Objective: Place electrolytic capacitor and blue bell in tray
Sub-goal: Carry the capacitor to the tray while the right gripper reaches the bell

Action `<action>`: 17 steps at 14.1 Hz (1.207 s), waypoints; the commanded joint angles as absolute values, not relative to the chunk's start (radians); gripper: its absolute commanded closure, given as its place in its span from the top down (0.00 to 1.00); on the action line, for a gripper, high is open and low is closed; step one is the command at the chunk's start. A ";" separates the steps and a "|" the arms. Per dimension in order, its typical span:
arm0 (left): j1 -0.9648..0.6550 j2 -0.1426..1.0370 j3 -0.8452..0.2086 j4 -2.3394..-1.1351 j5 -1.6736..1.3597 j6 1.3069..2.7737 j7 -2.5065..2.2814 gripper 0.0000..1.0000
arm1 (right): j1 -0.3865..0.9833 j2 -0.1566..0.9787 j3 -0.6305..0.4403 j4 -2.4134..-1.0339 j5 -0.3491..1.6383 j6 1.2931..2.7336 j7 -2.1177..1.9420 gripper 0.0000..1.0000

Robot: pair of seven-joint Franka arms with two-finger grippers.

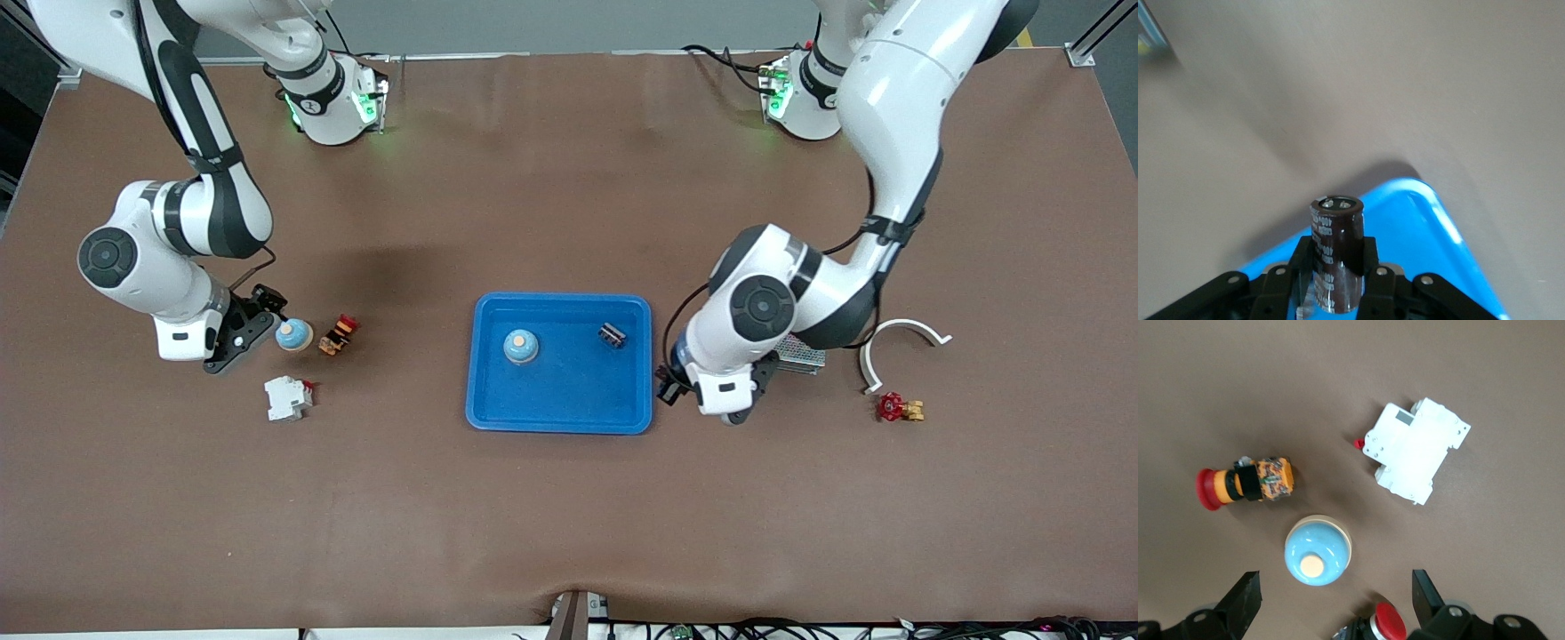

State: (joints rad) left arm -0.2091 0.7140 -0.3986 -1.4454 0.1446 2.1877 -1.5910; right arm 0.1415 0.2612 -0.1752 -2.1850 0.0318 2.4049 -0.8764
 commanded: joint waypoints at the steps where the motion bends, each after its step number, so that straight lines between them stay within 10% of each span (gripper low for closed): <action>1: -0.256 0.767 -0.385 -1.408 0.158 2.270 -1.699 0.00 | 0.111 0.331 -0.158 -2.191 0.011 2.509 -0.929 1.00; 13: -0.396 0.893 -0.296 -1.379 0.163 2.385 -1.845 0.05 | 0.143 0.328 -0.152 -2.181 0.025 2.404 -0.907 1.00; 15: -0.396 0.893 -0.295 -1.378 0.163 2.385 -1.844 0.34 | 0.140 0.328 -0.152 -2.192 0.025 2.410 -0.902 1.00; 17: -0.397 0.888 -0.288 -1.379 0.164 2.385 -1.841 1.00 | 0.132 0.334 -0.152 -2.197 0.025 2.427 -0.902 1.00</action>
State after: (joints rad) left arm -0.3830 0.8844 -0.3030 -1.4042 0.1446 2.3849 -1.8262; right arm 0.1392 0.3452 -0.1540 -2.1783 0.0319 2.4177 -0.9187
